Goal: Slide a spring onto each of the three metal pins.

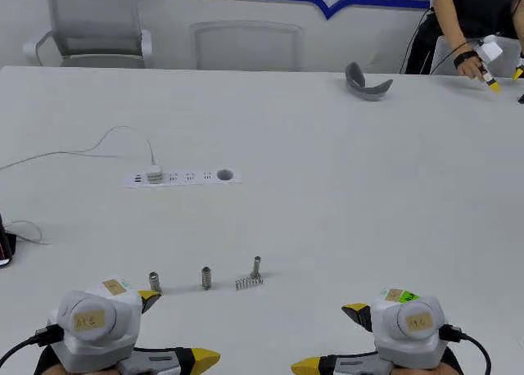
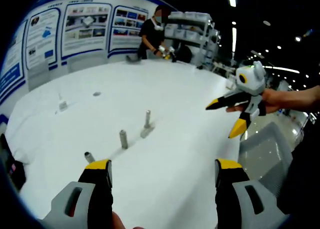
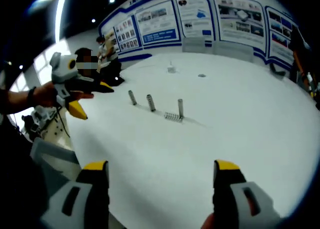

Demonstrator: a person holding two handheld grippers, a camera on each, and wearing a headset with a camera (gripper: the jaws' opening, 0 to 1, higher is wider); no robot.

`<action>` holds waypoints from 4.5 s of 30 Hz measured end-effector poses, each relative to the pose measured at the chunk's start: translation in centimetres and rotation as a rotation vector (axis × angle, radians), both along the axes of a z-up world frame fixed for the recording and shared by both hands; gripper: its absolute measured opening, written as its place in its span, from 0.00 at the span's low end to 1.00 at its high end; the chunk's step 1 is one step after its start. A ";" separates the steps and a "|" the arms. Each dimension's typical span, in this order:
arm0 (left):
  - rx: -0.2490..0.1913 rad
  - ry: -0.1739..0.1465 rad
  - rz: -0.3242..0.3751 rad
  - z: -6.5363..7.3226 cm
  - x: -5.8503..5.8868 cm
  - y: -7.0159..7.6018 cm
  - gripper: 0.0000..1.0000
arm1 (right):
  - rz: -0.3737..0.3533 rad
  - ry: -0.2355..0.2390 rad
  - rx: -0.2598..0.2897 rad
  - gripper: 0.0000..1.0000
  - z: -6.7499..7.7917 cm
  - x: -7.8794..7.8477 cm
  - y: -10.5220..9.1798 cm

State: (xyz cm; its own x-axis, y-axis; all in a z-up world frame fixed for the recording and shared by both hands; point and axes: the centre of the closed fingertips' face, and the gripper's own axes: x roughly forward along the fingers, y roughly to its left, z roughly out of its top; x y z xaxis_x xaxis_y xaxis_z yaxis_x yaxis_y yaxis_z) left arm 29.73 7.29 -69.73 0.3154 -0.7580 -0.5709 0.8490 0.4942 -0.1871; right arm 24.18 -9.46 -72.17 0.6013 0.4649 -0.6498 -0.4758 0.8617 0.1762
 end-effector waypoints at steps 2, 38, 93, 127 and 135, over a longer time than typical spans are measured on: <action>0.006 -0.001 -0.012 -0.2 -0.1 -0.4 0.85 | -0.006 -0.002 0.004 0.88 0.0 -0.1 -0.2; 0.153 -0.059 -0.269 -3.2 1.0 -8.0 0.78 | -0.060 -0.034 0.037 0.88 1.2 0.1 -2.4; 0.240 -0.024 -0.097 -10.7 7.6 -11.7 0.22 | -0.074 0.009 0.086 0.85 -0.3 -0.2 -1.7; 0.233 0.034 -0.024 -9.9 2.8 -6.3 0.10 | -0.081 -0.018 0.119 0.84 0.8 -0.3 -0.3; 0.233 0.042 -0.008 -9.7 1.9 -4.0 0.10 | -0.083 -0.013 0.127 0.83 0.6 -0.7 0.4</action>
